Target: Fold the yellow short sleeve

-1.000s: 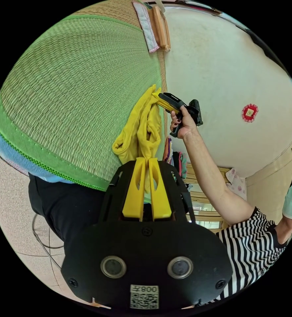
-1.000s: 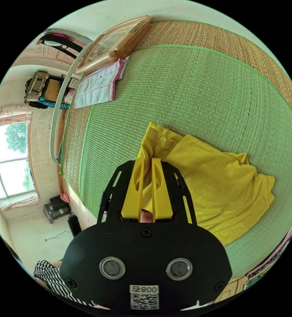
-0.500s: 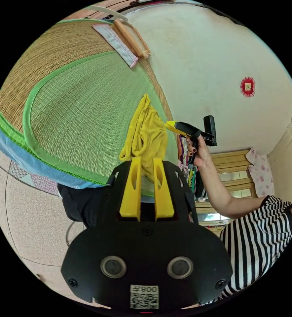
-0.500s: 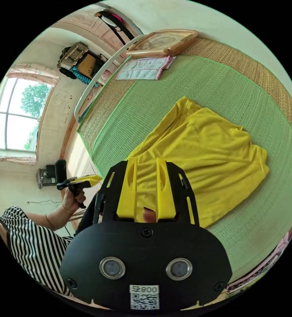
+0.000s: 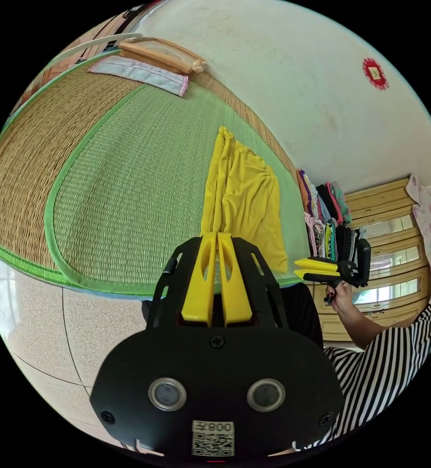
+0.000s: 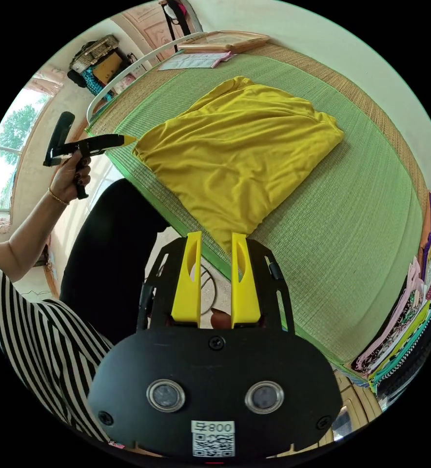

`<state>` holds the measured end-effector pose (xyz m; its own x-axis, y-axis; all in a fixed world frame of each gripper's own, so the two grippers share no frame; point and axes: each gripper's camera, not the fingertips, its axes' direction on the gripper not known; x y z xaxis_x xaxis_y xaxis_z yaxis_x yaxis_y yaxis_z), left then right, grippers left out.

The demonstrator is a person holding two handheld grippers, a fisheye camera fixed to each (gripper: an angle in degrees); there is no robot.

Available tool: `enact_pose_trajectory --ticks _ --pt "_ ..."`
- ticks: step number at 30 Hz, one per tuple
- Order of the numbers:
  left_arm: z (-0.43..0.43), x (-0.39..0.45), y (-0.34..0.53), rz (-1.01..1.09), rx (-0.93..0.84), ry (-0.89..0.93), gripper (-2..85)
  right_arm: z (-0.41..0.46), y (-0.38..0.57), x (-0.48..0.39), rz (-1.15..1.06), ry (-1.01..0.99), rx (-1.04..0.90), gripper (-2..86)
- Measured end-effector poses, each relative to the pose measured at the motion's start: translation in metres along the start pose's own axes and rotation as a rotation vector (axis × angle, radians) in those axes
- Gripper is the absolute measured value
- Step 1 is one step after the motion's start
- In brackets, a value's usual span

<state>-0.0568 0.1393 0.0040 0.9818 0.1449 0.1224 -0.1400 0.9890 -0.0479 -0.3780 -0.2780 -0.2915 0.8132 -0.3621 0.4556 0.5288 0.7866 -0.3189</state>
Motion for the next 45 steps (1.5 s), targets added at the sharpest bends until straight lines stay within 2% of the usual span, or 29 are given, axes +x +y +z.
enact_pose_trajectory --ticks 7,12,21,30,36,41,45 --pt "-0.014 0.013 -0.012 0.060 0.024 0.029 4.2 -0.002 0.008 -0.027 -0.016 0.052 0.009 10.4" --pt "-0.010 0.016 -0.031 0.078 -0.039 -0.020 6.7 -0.010 0.006 -0.049 -0.043 0.122 0.037 9.1" --pt "-0.017 0.035 -0.059 0.137 -0.145 -0.028 1.8 -0.014 0.006 -0.064 -0.054 0.178 0.030 3.1" --pt "-0.071 0.051 -0.079 0.145 -0.035 -0.019 0.7 -0.063 0.018 -0.073 -0.116 0.209 0.102 0.4" --pt "-0.063 0.038 -0.088 0.076 -0.134 -0.088 0.9 -0.008 0.024 -0.076 -0.196 0.215 -0.044 0.2" --pt "-0.085 0.045 -0.096 0.063 -0.074 -0.043 2.1 0.004 0.027 -0.067 -0.169 0.171 -0.045 0.2" --pt "-0.115 0.060 -0.116 0.077 0.060 0.003 3.8 0.010 0.029 -0.045 -0.124 0.084 -0.031 0.3"
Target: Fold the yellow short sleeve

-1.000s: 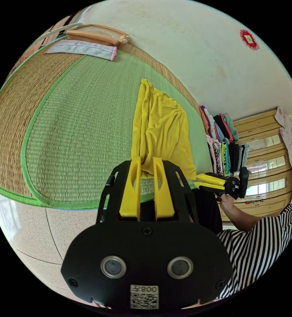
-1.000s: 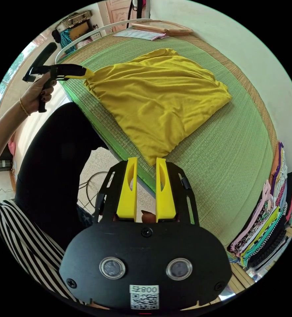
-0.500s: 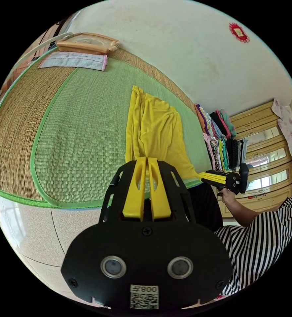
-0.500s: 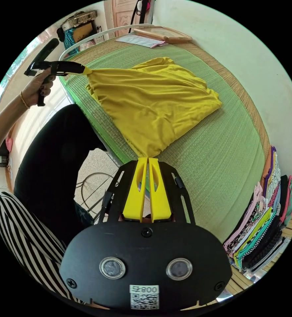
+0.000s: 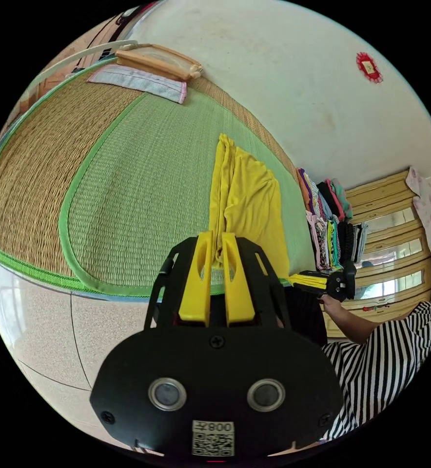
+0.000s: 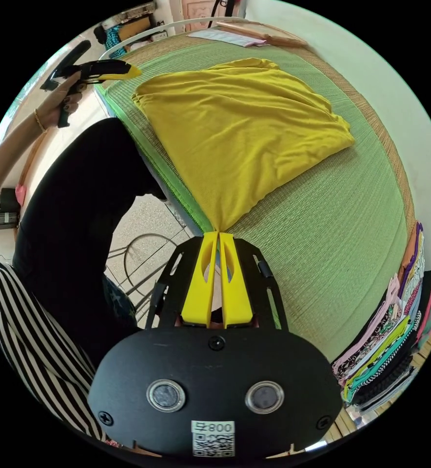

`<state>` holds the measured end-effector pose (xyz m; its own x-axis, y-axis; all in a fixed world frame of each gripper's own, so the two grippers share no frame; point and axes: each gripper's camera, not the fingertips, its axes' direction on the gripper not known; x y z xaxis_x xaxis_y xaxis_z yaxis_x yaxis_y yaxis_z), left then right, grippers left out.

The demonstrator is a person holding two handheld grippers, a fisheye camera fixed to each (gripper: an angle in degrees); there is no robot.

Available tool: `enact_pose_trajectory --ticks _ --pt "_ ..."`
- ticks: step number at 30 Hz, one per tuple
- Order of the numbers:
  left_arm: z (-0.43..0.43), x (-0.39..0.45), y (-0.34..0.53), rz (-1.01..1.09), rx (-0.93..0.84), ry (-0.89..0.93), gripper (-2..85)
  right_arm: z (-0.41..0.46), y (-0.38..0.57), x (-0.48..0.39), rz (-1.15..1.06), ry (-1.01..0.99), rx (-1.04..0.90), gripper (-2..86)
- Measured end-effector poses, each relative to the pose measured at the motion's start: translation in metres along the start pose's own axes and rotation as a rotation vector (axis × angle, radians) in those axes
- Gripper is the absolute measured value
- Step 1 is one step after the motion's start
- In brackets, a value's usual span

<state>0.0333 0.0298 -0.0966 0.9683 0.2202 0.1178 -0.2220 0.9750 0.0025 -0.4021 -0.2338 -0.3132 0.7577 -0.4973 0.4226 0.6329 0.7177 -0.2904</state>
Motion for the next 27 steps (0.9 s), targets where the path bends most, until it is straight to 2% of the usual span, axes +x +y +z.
enact_pose_trajectory --ticks 2,7,13,15,21,24,27 --pt "0.002 0.015 -0.022 0.052 0.007 0.009 4.5 0.005 0.003 0.010 0.022 -0.041 0.011 0.4" --pt "0.051 0.062 -0.116 0.195 -0.102 0.015 6.5 0.018 0.011 0.029 0.039 -0.101 0.021 0.4" --pt "0.099 0.078 -0.189 0.183 -0.239 -0.099 4.7 0.037 0.021 0.050 0.051 -0.161 0.033 0.4" --pt "0.102 0.081 -0.197 0.192 -0.276 -0.147 2.6 0.046 0.026 0.063 0.060 -0.208 0.042 0.4" --pt "0.064 0.091 -0.211 0.190 -0.133 -0.144 1.0 0.069 0.042 0.095 0.099 -0.341 0.071 0.4" --pt "0.067 0.099 -0.218 0.210 -0.162 -0.051 2.3 0.081 0.049 0.106 0.114 -0.388 0.079 0.5" --pt "0.083 0.115 -0.225 0.246 -0.234 -0.083 3.9 0.091 0.054 0.110 0.117 -0.393 0.080 0.5"
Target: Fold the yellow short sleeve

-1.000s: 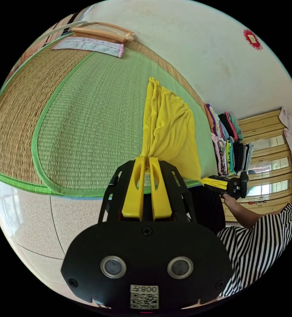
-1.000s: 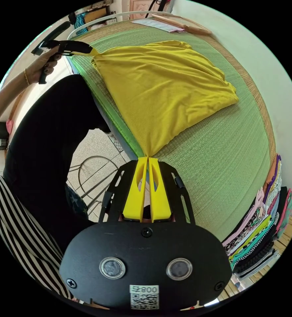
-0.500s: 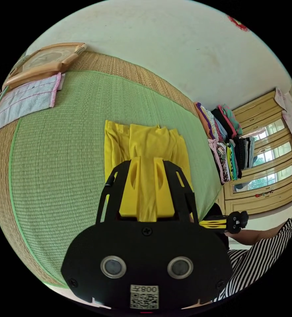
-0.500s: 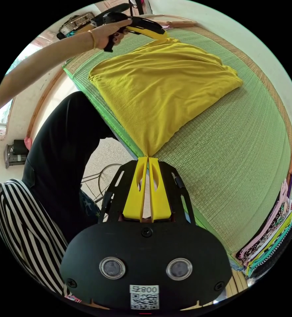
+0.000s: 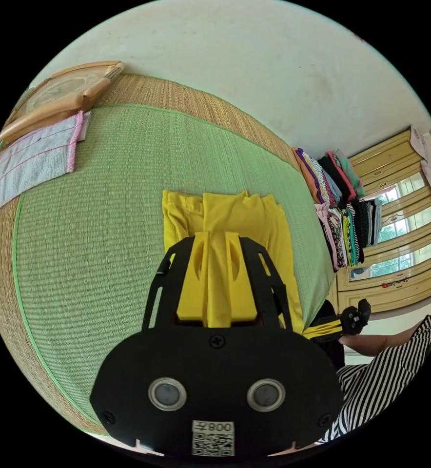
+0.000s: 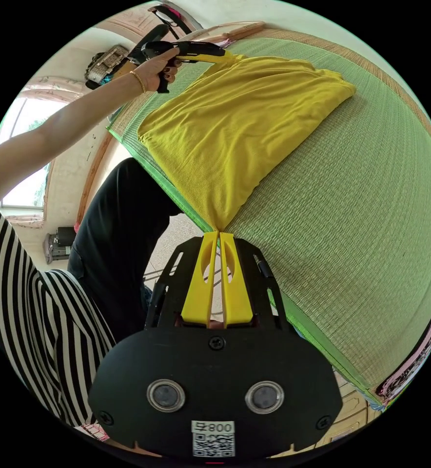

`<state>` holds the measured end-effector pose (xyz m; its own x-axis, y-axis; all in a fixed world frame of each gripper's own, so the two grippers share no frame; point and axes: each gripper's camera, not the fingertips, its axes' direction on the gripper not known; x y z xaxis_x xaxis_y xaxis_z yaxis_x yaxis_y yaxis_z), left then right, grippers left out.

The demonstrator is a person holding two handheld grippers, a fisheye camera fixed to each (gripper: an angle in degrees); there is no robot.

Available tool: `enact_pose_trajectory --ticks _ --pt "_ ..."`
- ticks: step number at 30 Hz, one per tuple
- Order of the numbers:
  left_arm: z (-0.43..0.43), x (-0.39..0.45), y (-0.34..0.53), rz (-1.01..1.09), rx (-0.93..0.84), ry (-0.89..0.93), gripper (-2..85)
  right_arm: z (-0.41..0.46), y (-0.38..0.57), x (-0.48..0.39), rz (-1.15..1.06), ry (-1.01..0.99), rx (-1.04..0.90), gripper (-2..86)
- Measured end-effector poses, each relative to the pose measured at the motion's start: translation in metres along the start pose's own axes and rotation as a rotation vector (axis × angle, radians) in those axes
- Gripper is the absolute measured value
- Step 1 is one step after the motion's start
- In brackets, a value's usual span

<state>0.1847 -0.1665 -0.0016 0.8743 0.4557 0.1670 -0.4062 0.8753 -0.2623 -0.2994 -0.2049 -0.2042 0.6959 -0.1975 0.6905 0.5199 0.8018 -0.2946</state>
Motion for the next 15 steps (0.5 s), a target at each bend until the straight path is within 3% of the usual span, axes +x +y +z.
enact_pose_trajectory --ticks 3,10,15 --pt "0.004 0.008 -0.010 0.000 -0.053 -0.078 1.9 0.008 0.004 0.003 -0.014 0.015 -0.005 0.5" --pt "-0.025 0.018 -0.016 -0.010 0.044 -0.055 0.3 0.025 0.017 0.017 -0.013 -0.006 0.005 0.5" --pt "-0.022 0.028 -0.019 -0.011 0.022 -0.153 0.0 0.039 0.028 0.025 -0.003 -0.026 0.005 0.5"
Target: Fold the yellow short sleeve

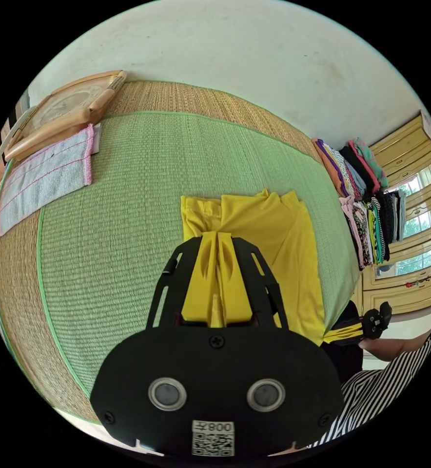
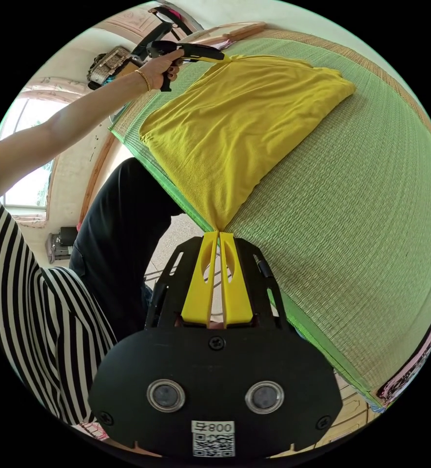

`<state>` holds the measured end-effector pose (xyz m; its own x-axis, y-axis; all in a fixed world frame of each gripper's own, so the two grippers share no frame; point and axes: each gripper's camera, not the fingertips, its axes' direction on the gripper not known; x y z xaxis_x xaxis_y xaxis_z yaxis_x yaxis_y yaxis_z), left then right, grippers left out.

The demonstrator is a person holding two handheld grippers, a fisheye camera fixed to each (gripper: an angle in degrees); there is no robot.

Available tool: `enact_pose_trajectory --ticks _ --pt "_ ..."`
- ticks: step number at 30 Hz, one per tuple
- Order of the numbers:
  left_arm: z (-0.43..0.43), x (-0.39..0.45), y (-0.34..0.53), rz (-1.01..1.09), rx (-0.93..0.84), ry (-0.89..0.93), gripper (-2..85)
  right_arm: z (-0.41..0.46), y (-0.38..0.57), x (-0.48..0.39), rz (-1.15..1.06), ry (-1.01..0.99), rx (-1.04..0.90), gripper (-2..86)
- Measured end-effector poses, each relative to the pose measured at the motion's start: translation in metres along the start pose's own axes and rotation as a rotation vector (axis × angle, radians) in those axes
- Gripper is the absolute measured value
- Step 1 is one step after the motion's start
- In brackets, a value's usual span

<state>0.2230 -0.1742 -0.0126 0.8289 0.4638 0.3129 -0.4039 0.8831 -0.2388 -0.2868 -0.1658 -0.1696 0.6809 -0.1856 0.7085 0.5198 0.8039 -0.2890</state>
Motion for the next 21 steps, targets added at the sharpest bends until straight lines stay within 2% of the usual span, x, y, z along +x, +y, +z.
enact_pose_trajectory --ticks 6,11,13,16,21 --pt "0.001 0.006 0.004 -0.033 0.012 0.007 0.0 0.021 0.025 0.016 0.047 -0.088 -0.083 0.2" --pt "-0.013 0.022 0.010 -0.025 0.098 -0.020 0.1 -0.031 0.033 0.059 0.143 -0.170 0.134 0.1" --pt "-0.015 0.038 0.009 0.021 0.135 0.029 0.2 -0.052 0.012 0.075 0.121 -0.173 0.226 0.1" --pt "0.000 0.058 0.001 0.086 0.094 0.066 0.3 -0.074 -0.047 0.095 0.077 -0.098 0.333 0.1" --pt "0.028 0.064 -0.007 0.076 0.000 -0.066 0.3 -0.063 -0.150 0.127 0.102 0.012 0.344 0.1"
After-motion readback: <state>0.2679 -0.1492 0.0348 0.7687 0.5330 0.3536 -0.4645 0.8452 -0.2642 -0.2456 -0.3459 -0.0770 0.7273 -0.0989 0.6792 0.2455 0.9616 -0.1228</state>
